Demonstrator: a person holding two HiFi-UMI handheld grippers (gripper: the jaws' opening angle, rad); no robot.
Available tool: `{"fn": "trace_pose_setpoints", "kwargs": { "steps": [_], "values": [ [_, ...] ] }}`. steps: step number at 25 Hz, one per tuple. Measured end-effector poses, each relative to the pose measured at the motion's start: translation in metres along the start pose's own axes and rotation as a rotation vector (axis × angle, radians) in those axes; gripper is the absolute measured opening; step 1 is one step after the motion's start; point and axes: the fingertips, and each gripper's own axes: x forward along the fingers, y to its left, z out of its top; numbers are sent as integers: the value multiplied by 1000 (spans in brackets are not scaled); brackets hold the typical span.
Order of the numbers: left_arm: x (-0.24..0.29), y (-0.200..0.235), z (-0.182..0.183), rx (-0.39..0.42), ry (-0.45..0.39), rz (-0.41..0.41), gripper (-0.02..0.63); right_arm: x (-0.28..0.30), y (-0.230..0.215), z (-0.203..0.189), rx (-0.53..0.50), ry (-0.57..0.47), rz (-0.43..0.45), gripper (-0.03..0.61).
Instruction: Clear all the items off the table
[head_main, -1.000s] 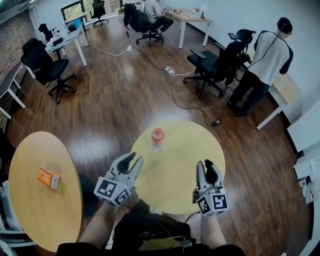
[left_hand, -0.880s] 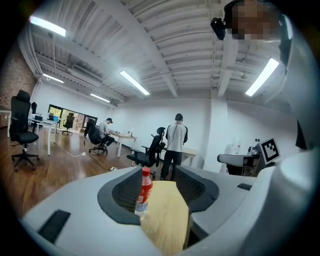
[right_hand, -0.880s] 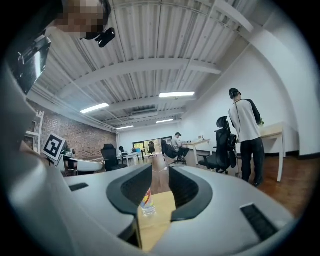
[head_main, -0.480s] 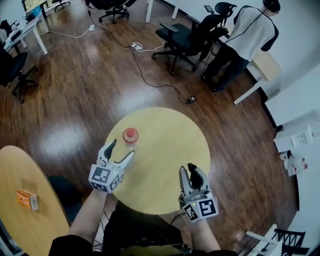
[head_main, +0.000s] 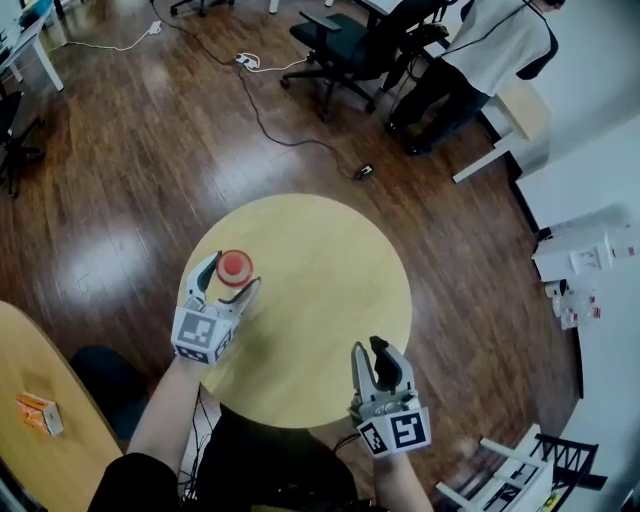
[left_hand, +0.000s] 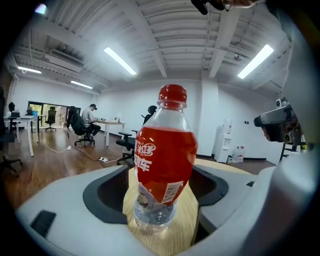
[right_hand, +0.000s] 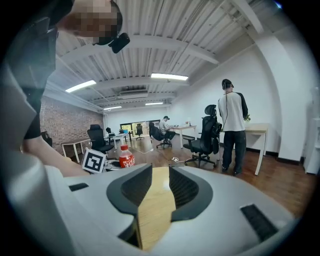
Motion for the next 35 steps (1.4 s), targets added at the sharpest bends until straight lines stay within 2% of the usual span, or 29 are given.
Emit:
{"fn": "trace_pose_setpoints", "kwargs": {
  "steps": [3,5,7,11,15,20,22,25,28,30,33,35],
  "values": [
    [11,-2,-3,17,-9,-5,371,-3,-3,-1,-1,8,-24,109],
    [17,-2,-1,24,-20,6,320,-8,-6,0,-7,15,-39,109],
    [20,-3,1,35,-8,14,306,-13,-11,1,-11,19,-51,109],
    [14,-18,1,34,16,-25,288,-22,-16,9,-6,4,-48,109],
    [-8,-37,27,5,-36,-51,278,-25,-8,22,-34,-28,3,109],
    [-45,-57,69,14,-92,-11,278,-29,3,48,-62,-82,101,109],
    [-65,-54,87,22,-126,38,278,-20,10,61,-74,-120,156,109],
    [-110,-43,99,27,-166,128,278,-6,30,74,-86,-170,209,43],
    [-171,-34,106,33,-171,244,278,-1,72,88,-96,-204,320,40],
    [-234,-18,111,35,-176,354,278,6,123,95,-99,-216,426,40],
    [-333,10,108,16,-177,576,278,24,208,99,-92,-230,632,40],
    [-380,16,103,5,-175,698,278,27,249,97,-98,-233,746,40]
  ]
}}
